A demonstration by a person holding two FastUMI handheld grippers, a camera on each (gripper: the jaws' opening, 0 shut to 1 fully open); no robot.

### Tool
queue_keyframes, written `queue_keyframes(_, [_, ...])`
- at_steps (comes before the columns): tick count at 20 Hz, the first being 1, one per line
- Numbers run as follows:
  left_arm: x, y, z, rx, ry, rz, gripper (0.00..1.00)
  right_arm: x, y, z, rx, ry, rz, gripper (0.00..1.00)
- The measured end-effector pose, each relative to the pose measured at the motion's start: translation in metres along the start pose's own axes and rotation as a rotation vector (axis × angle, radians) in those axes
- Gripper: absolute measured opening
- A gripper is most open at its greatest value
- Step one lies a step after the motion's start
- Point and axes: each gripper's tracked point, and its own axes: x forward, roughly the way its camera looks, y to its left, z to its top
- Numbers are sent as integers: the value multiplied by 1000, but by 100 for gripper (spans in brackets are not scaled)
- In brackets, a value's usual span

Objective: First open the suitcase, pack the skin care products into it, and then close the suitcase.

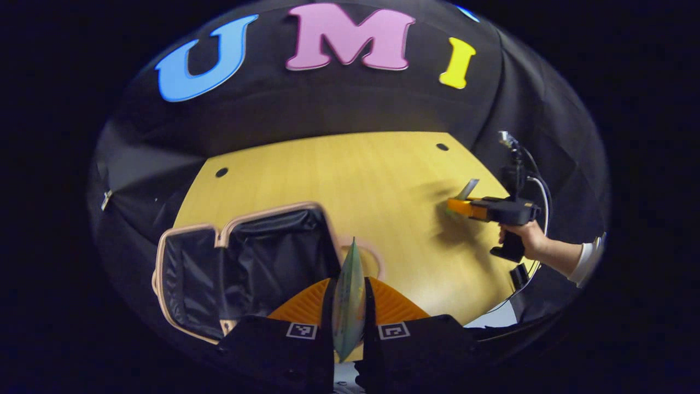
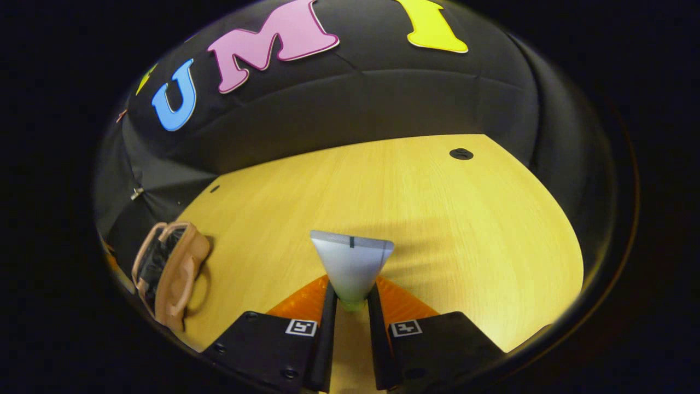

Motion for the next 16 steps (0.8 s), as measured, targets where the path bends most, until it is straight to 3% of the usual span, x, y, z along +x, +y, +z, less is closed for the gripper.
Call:
queue_keyframes(3, [10, 51, -42, -45, 178, 33, 25, -42, 57, 1, -33, -14, 90, 34])
queue_keyframes(4, [15, 63, -54, -57, 238, 40, 26, -55, 78, -2, -36, -8, 126, 27])
queue_keyframes(5, [24, 71, -59, -73, 282, 38, 26, -65, 101, -5, -44, -2, 163, 34])
queue_keyframes(7, [49, 87, -71, -107, 361, 26, 26, -82, 144, -11, -59, 16, 230, 34])
queue_keyframes(9, [79, 102, -75, -125, 409, 47, 26, -94, 185, -19, -76, 45, 293, 34])
queue_keyframes(10, [92, 112, -80, -129, 435, 54, 26, -97, 203, -23, -90, 63, 314, 27])
queue_keyframes(11, [103, 117, -86, -142, 460, 55, 27, -99, 219, -27, -101, 81, 330, 34])
queue_keyframes(16, [113, 114, -95, -159, 483, 11, 35, -90, 294, -63, -143, 232, 408, 33])
